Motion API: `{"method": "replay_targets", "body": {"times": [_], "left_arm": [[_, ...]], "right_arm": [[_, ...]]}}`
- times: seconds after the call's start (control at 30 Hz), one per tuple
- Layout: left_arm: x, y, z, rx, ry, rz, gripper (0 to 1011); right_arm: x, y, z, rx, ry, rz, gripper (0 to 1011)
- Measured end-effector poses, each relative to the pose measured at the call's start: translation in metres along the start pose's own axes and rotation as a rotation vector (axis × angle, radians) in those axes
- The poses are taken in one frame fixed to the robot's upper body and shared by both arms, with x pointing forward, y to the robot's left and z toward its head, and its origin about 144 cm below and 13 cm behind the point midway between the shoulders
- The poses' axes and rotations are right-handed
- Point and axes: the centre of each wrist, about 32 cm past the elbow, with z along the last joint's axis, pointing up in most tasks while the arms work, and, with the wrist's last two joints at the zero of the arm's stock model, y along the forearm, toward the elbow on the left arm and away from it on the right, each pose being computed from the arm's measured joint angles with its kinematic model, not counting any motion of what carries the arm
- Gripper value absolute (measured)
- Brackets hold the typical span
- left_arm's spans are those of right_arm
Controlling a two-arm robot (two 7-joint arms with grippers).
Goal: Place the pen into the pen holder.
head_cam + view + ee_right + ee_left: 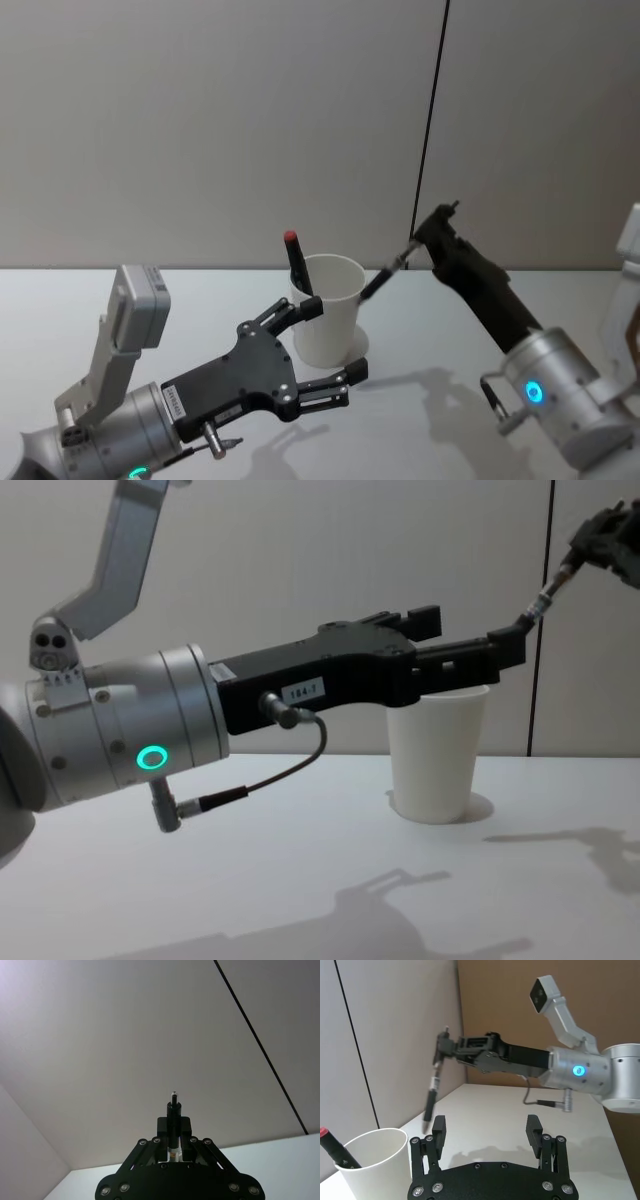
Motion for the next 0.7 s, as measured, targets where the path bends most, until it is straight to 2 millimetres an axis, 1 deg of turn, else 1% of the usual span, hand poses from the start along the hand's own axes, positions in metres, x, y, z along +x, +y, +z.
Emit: {"method": "replay_targets", "body": {"times": [0.03, 0.07, 0.1, 0.17, 0.27, 0.47, 0.7], "left_arm": [[0.000, 0.000, 0.000, 0.000, 0.000, 0.000, 1003], [0.000, 0.000, 0.000, 0.000, 0.000, 0.000, 1003], [0.000, 0.000, 0.000, 0.000, 0.000, 0.000, 1003], [0.000, 0.000, 0.000, 0.000, 0.000, 0.000, 1003], [0.000, 0.000, 0.000, 0.000, 0.000, 0.000, 1003], [0.000, 0.000, 0.000, 0.000, 0.000, 0.000, 1003], [0.000, 0.000, 0.000, 0.000, 0.000, 0.000, 1003]], "right_arm": [[0.002, 0.006, 0.001, 0.011, -0.006, 0.009, 148], [0.002, 0.006, 0.001, 0.011, -0.006, 0.009, 148], [0.004, 0.013, 0.001, 0.022, -0.012, 0.021, 148], [0.005, 0.016, 0.001, 0.025, -0.014, 0.025, 148], [0.008, 0.028, 0.002, 0.039, -0.026, 0.041, 148], [0.011, 0.041, 0.003, 0.047, -0.053, 0.059, 147], [0.013, 0.056, 0.003, 0.048, -0.125, 0.066, 148]]}}
